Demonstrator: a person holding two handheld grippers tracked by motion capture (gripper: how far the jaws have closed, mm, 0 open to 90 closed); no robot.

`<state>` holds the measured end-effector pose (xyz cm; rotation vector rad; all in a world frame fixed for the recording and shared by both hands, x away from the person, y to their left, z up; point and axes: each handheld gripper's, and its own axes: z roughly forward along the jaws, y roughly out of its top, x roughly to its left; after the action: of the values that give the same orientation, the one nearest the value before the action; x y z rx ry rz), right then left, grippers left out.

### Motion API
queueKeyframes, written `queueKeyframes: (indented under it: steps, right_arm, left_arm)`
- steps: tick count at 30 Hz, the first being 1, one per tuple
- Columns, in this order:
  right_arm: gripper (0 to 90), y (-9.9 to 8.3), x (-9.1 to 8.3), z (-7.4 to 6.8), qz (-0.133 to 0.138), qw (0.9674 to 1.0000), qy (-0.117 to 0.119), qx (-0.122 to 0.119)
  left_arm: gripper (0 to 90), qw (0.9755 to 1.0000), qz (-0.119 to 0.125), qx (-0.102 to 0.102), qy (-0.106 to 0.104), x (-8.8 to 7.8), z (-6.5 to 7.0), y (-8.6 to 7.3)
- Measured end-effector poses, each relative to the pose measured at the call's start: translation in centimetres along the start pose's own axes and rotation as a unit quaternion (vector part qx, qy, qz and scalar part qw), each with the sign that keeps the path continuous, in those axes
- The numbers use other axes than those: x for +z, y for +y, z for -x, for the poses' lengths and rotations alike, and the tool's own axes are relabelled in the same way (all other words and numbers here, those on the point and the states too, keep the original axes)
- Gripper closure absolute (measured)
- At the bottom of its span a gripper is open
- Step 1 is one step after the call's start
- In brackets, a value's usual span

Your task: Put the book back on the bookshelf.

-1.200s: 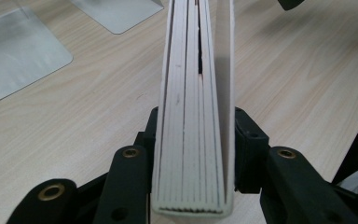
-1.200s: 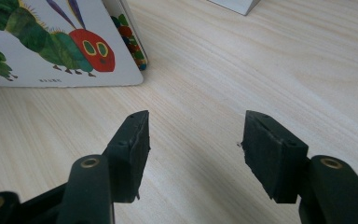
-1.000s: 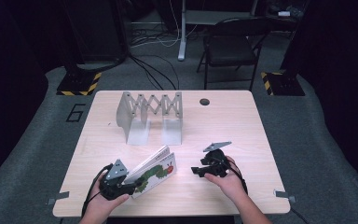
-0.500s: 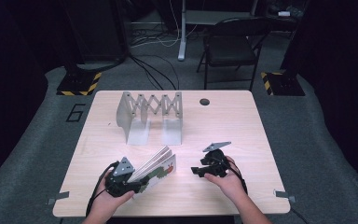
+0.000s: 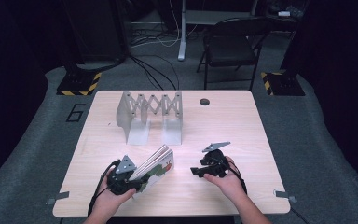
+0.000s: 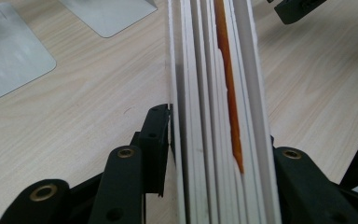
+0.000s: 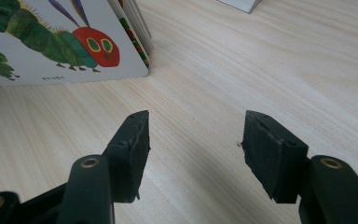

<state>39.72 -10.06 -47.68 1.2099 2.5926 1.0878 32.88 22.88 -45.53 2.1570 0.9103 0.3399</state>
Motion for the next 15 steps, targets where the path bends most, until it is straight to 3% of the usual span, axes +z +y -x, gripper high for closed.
queueKeyframes:
  steps: [3,15]
  right_arm:
    - [41.1,-0.02,0.06,-0.03,0.002,1.0,-0.001,0.002]
    - [41.2,-0.03,0.14,-0.02,0.0,1.0,0.0,-0.001]
  left_arm:
    - [62.2,1.0,0.005,-0.008,0.002,0.07,0.07,0.03]
    - [68.3,1.0,-0.005,-0.003,0.004,-0.01,0.26,0.18]
